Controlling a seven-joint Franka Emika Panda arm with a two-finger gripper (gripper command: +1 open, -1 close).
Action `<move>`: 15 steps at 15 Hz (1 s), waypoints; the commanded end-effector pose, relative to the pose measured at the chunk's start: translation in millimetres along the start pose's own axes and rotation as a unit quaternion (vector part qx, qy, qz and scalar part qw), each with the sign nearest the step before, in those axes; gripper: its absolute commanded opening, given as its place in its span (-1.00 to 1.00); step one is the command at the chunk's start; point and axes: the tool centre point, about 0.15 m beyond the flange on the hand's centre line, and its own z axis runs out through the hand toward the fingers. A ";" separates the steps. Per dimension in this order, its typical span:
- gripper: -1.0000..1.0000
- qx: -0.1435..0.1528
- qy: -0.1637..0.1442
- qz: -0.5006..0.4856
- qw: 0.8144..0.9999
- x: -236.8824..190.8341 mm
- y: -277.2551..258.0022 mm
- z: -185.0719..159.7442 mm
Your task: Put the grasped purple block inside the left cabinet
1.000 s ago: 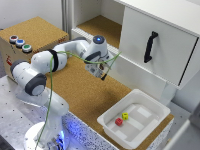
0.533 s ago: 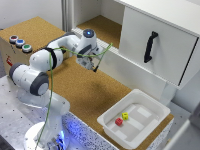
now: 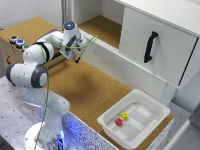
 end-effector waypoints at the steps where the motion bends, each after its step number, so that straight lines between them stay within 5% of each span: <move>1: -1.00 -0.107 -0.021 -0.006 0.994 90.5 -23.6 26.3; 5: -1.00 -0.113 -0.046 -0.007 0.992 121.4 -20.0 51.0; 15: -1.00 -0.172 -0.024 -0.006 0.985 158.2 1.9 105.4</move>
